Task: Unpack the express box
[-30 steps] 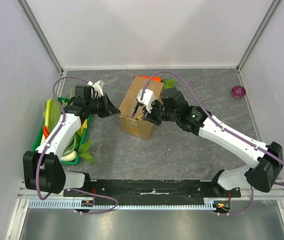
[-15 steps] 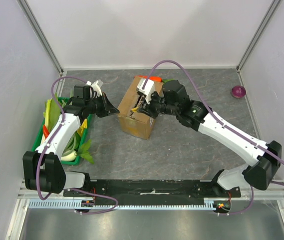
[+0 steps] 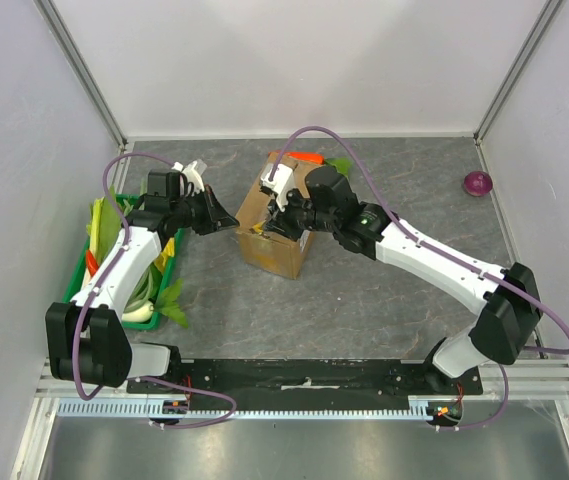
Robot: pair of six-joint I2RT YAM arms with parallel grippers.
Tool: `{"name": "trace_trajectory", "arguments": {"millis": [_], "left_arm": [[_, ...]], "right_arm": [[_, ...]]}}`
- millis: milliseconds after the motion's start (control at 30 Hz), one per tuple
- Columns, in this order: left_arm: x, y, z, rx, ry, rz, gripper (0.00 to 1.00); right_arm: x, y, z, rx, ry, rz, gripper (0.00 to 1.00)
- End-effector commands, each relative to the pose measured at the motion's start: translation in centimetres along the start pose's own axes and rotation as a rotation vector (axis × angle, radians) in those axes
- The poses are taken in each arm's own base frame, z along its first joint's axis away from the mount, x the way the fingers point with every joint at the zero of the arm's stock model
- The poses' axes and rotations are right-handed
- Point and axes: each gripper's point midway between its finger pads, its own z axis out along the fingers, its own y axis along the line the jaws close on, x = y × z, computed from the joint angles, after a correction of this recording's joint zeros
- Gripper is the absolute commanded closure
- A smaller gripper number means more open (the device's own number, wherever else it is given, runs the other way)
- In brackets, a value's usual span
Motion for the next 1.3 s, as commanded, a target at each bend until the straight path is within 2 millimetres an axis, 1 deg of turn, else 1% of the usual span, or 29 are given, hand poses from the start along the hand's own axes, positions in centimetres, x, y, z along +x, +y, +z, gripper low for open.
{"name": "trace_trajectory", "arguments": {"millis": [0, 167, 200, 367, 500, 700, 867, 933, 967, 1000, 1033, 1067, 1100, 1133, 1167, 1200, 1233, 1267], "left_arm": [[-1.0, -1.3, -0.7, 0.054, -0.042, 0.067, 0.98], [-1.0, -0.9, -0.6, 0.035, -0.045, 0.064, 0.98], [-1.1, -0.8, -0.6, 0.026, -0.049, 0.063, 0.98], [-1.0, 0.4, -0.5, -0.032, -0.052, 0.049, 0.98], [-1.1, 0.6, -0.5, -0.045, -0.056, 0.043, 0.98], [-1.0, 0.9, -0.4, -0.056, -0.053, 0.037, 0.98], [-1.0, 0.5, -0.3, -0.034, -0.047, 0.042, 0.98], [-1.0, 0.1, -0.4, -0.012, -0.046, 0.046, 0.98], [-1.0, -0.2, -0.4, -0.003, -0.047, 0.052, 0.98], [-0.9, -0.4, -0.4, 0.011, -0.04, 0.051, 0.98], [-1.1, -0.7, -0.6, 0.022, -0.044, 0.054, 0.92], [-1.1, -1.0, -0.6, 0.036, -0.043, 0.058, 0.84], [-1.1, -1.4, -0.7, 0.053, -0.041, 0.061, 0.71], [-1.4, -1.8, -0.9, 0.067, -0.046, 0.067, 0.66], [-1.5, -2.2, -1.1, 0.083, -0.052, 0.076, 0.6], [-1.6, -2.7, -1.3, 0.102, -0.053, 0.082, 0.52], [-2.0, -3.2, -1.5, 0.113, -0.06, 0.091, 0.48], [-2.2, -3.6, -1.7, 0.128, -0.066, 0.102, 0.46]], "right_arm": [[0.1, 0.4, 0.4, -0.015, -0.007, -0.007, 1.0], [2.0, 0.7, -0.1, -0.022, 0.056, -0.012, 1.0], [2.7, 0.9, -0.3, -0.03, 0.087, -0.008, 1.0], [4.0, 1.7, -1.7, -0.058, 0.14, -0.015, 1.0], [4.9, 1.4, -2.2, -0.035, 0.181, -0.021, 1.0], [5.0, 0.6, -2.8, 0.012, 0.192, -0.031, 1.0], [4.9, 0.7, -3.0, 0.007, 0.195, -0.029, 1.0], [3.8, 0.4, -3.3, 0.028, 0.163, -0.034, 1.0], [2.9, 0.2, -3.4, 0.045, 0.13, -0.03, 1.0], [1.8, 0.1, -3.8, 0.057, 0.095, -0.034, 1.0], [1.0, -0.3, -4.1, 0.082, 0.067, -0.035, 1.0], [-0.5, -0.8, -4.3, 0.111, 0.012, -0.024, 1.0], [-1.8, -1.0, -5.1, 0.128, -0.032, -0.028, 1.0], [-2.8, -1.1, -5.4, 0.142, -0.066, -0.025, 1.0], [-4.2, -1.9, -5.9, 0.189, -0.116, -0.019, 1.0], [-5.1, -2.3, -6.7, 0.217, -0.153, 0.001, 1.0], [-5.8, -2.7, -7.1, 0.241, -0.177, 0.009, 1.0], [-6.2, -4.0, -7.7, 0.32, -0.201, 0.015, 1.0]]}}
